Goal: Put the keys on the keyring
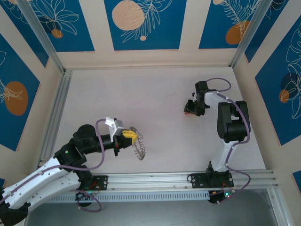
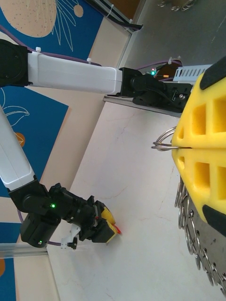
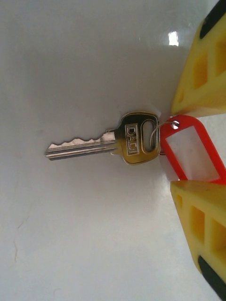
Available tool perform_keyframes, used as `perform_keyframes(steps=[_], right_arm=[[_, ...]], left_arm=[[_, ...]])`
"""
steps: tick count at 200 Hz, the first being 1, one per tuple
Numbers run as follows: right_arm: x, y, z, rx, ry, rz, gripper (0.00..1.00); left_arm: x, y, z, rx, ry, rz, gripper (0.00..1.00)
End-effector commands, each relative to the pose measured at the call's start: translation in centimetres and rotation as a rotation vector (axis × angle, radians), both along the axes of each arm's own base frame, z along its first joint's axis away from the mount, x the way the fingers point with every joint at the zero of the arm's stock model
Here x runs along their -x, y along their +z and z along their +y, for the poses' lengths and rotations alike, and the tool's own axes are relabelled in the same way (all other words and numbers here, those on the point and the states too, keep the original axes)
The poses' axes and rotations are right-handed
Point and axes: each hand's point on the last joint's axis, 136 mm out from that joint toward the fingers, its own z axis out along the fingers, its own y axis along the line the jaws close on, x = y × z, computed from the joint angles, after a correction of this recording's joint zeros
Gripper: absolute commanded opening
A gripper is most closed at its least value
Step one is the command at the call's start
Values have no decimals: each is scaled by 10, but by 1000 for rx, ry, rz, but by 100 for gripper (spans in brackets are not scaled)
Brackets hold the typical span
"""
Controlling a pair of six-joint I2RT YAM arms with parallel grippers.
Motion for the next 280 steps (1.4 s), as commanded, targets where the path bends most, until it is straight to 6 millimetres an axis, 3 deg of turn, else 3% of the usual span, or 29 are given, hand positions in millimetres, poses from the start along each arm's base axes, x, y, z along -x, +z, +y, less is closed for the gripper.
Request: perform_keyframes(steps=[1,44,74,107,141,168,198,222,249,280], right_arm=[[4,-2,5,2,25,34,35],[7,-1,5,18,42,31,7],[10,14,7,44,75,-19,0],[22,46,20,133,160,-97,0],[52,70,44,401,337,-137,0],[84,58,64,508,410,-103,0],[120,33,94,495,467,-26,5],[139,24,113,443,483,-3,10],[153,29,127,375,476,-9,21],[166,44,123,314,456,-29,31]], left_arm=[[0,11,1,38,6,-33,0],[-2,10,1,34,16,-32,0],[-3,10,2,28,24,-29,0],[-4,8,3,17,35,-26,0],[-7,7,4,9,47,-25,0],[-7,7,5,1,55,-24,0],[-8,7,8,-8,68,-20,0],[-9,6,10,-13,84,-19,0],[-11,3,11,-26,98,-13,0],[-13,-1,12,-35,108,-5,0]])
